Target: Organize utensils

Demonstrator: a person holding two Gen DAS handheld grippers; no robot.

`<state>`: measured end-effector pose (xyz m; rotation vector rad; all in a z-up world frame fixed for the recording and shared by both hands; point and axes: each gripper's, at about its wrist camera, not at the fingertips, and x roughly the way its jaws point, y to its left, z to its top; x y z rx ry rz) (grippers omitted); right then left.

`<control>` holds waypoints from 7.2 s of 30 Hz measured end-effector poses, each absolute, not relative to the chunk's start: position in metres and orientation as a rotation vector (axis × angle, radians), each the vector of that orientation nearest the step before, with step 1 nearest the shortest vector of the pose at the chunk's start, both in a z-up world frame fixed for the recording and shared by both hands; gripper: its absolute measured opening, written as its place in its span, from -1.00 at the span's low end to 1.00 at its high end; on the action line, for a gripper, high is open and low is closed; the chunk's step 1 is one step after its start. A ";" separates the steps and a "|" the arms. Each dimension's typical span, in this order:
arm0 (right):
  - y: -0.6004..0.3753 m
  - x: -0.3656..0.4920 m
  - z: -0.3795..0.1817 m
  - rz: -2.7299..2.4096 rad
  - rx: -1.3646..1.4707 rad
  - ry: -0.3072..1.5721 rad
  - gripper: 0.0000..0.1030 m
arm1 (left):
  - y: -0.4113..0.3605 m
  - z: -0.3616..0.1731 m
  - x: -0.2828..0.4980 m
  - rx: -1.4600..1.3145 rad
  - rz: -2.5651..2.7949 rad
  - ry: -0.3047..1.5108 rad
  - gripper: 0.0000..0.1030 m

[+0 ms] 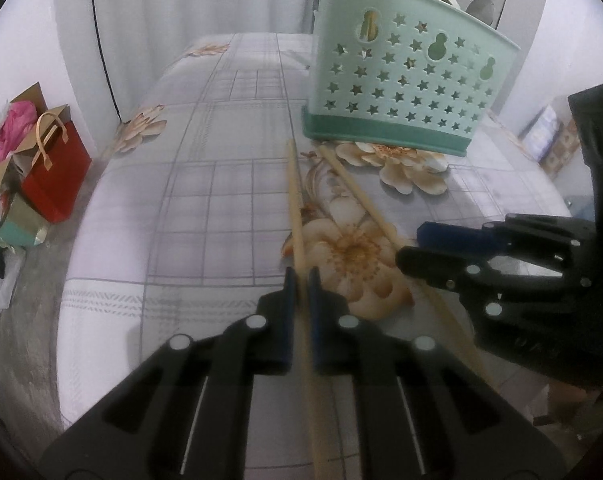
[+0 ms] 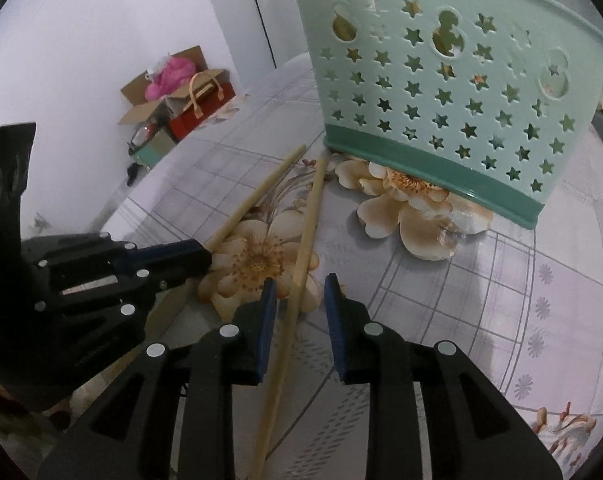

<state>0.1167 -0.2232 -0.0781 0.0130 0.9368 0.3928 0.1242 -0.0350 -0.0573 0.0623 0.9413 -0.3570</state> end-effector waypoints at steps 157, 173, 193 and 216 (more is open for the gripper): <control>-0.377 0.159 0.068 0.151 0.191 0.378 -0.61 | -0.027 0.099 0.127 -0.129 -0.572 0.514 -0.93; -0.443 0.066 0.035 0.124 0.444 0.356 -0.43 | -0.087 0.189 0.134 -0.143 -0.778 0.317 -0.93; -0.469 0.045 0.011 0.102 0.531 0.385 -0.43 | -0.185 0.179 0.194 -0.028 -0.665 0.196 -0.93; -0.413 0.100 0.003 0.287 0.394 0.534 -0.02 | -0.072 0.050 0.183 0.006 -0.651 0.496 0.48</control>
